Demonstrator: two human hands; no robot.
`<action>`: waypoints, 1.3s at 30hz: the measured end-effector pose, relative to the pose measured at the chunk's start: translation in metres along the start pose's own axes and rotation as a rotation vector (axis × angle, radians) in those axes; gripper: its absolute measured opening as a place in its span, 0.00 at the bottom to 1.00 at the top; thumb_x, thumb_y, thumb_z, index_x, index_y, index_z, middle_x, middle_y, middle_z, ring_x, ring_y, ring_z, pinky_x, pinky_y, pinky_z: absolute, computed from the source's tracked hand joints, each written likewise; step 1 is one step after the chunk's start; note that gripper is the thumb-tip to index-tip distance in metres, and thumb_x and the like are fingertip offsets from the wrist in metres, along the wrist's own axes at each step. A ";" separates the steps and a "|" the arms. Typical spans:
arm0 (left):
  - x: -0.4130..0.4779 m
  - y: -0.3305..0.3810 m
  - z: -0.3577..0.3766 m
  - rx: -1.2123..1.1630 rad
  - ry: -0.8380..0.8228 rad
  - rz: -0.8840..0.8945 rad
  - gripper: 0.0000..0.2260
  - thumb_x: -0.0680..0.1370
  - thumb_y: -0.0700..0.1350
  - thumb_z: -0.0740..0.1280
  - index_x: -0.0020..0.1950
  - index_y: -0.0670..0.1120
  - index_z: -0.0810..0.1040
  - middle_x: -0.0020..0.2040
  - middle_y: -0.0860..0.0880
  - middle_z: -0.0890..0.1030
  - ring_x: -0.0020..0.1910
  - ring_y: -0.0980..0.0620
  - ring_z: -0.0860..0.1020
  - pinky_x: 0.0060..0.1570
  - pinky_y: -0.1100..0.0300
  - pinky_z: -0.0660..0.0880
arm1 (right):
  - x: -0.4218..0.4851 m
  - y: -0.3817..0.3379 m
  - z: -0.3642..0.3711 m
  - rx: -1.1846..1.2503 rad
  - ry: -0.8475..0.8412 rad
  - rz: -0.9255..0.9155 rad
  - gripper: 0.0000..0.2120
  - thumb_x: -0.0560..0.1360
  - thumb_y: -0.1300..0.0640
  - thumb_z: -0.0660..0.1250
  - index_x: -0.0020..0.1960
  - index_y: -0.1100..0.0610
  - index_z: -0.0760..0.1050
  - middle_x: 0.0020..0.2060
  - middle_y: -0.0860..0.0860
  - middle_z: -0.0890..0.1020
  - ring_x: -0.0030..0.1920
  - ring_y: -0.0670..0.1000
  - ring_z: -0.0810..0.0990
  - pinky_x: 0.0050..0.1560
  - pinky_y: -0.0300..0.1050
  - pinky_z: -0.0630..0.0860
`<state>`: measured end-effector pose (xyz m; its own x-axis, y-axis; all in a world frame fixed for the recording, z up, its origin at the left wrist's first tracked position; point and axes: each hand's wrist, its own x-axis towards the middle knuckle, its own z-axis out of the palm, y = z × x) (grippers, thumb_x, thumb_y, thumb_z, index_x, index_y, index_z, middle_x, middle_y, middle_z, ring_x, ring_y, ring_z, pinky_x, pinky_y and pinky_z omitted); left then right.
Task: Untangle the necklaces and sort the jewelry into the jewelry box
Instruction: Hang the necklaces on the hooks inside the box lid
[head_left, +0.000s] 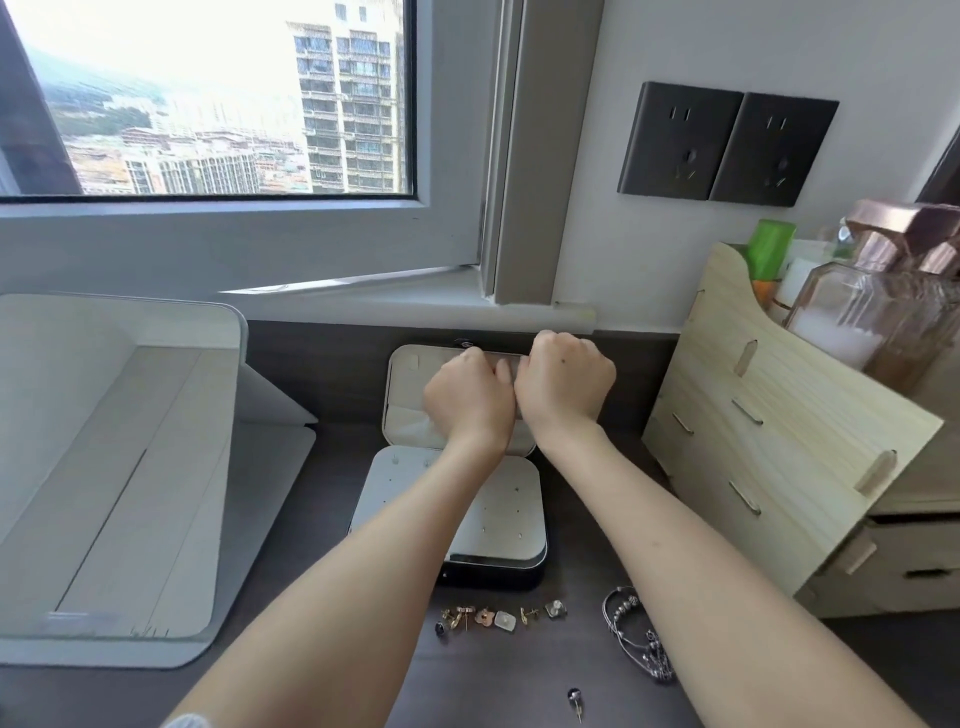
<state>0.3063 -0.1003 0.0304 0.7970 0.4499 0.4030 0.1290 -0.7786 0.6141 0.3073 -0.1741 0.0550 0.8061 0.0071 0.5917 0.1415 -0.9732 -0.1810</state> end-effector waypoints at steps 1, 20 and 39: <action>0.000 0.001 0.001 -0.004 -0.008 -0.013 0.13 0.77 0.49 0.59 0.41 0.42 0.75 0.44 0.46 0.80 0.44 0.44 0.77 0.36 0.57 0.64 | 0.001 0.000 0.000 0.008 0.000 0.023 0.06 0.76 0.60 0.60 0.47 0.58 0.76 0.47 0.54 0.81 0.51 0.57 0.78 0.39 0.45 0.63; -0.005 -0.012 -0.017 -0.001 -0.193 0.041 0.10 0.69 0.39 0.61 0.41 0.47 0.81 0.43 0.46 0.82 0.43 0.43 0.77 0.38 0.58 0.70 | -0.003 0.020 0.006 0.705 -0.342 0.507 0.10 0.71 0.57 0.66 0.51 0.55 0.74 0.50 0.51 0.79 0.48 0.53 0.77 0.46 0.47 0.76; -0.032 -0.016 -0.032 0.124 -0.234 0.274 0.11 0.71 0.41 0.62 0.48 0.51 0.82 0.49 0.47 0.78 0.50 0.45 0.74 0.46 0.57 0.65 | -0.026 0.023 0.002 1.147 -0.422 0.496 0.16 0.65 0.75 0.68 0.52 0.63 0.77 0.46 0.57 0.82 0.45 0.52 0.80 0.44 0.42 0.77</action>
<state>0.2598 -0.0883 0.0293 0.9232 0.1167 0.3662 -0.0488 -0.9095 0.4129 0.2913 -0.1959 0.0338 0.9997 -0.0173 0.0190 0.0162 -0.1489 -0.9887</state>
